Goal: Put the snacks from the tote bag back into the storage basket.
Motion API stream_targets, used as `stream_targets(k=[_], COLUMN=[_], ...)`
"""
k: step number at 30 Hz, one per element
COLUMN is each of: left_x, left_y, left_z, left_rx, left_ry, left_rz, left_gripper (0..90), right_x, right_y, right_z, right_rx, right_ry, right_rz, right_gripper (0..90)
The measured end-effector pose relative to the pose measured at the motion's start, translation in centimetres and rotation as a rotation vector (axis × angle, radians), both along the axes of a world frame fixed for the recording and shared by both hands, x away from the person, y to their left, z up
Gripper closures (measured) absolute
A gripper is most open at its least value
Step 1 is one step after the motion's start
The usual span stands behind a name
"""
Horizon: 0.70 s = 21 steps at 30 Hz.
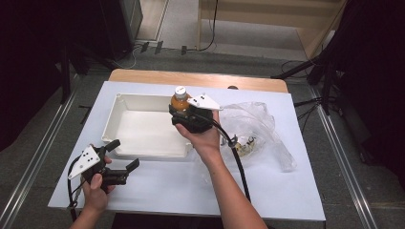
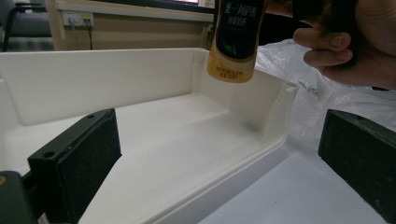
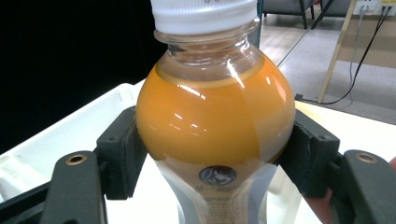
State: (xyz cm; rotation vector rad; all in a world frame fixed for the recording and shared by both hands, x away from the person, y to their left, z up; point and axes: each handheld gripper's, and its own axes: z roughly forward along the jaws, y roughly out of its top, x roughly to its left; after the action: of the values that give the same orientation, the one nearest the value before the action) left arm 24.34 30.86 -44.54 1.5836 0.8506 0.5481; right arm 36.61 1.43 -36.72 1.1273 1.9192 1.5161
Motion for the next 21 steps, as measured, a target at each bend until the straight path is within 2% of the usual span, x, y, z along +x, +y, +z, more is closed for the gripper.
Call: stream_targets(k=[21], left_x=[0.0], left_y=[0.0], left_z=[0.0], left_rx=[0.001], left_ry=[0.002], left_rz=[0.0], left_gripper=[0.0], right_x=[0.2], right_y=[-0.4], right_z=[-1.8], right_rx=[-0.015], right_ry=[0.023], right_rz=[-0.01], right_gripper=[31.7])
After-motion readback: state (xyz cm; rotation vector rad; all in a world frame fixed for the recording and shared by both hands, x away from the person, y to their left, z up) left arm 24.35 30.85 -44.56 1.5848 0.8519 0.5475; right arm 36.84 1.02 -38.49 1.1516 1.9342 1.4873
